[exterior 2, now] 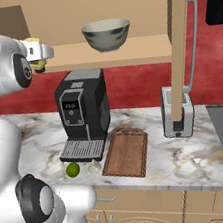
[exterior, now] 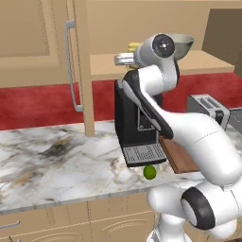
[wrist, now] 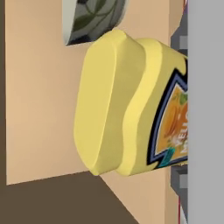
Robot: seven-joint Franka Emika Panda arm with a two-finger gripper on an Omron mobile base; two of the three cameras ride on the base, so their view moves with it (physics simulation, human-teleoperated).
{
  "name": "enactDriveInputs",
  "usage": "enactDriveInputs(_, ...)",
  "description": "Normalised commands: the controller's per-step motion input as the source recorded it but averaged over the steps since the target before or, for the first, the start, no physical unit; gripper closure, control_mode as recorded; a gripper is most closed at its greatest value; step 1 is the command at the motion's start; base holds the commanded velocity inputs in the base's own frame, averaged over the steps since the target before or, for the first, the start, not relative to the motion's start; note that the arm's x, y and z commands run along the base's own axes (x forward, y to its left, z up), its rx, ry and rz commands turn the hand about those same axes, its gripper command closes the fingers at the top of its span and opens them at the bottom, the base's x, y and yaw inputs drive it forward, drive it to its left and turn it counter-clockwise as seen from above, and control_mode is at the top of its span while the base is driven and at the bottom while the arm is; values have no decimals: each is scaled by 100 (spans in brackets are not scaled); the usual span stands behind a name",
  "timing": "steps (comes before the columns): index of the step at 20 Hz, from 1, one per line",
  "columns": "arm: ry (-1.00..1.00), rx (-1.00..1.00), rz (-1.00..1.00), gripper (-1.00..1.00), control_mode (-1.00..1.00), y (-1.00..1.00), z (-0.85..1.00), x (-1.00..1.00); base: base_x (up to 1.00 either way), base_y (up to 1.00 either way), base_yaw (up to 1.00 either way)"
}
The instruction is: Open the cabinet. Place the bowl and condiment on the counter. Then place the lime and garlic on the cutting board.
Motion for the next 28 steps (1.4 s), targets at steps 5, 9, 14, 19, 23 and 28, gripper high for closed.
enactDriveInputs(5,0,0,18,100,-100,28,-30,-100,0,0,0)
enactDriveInputs(9,0,0,18,100,-100,49,-65,-100,0,0,0)
enactDriveInputs(14,0,0,17,100,-100,41,-91,-91,0,0,0)
enactDriveInputs(19,0,0,14,100,-100,35,-99,-34,0,0,0)
enactDriveInputs(23,0,-1,5,100,-100,14,-78,5,0,0,0)
enactDriveInputs(28,7,-2,0,100,-100,16,-67,27,0,0,0)
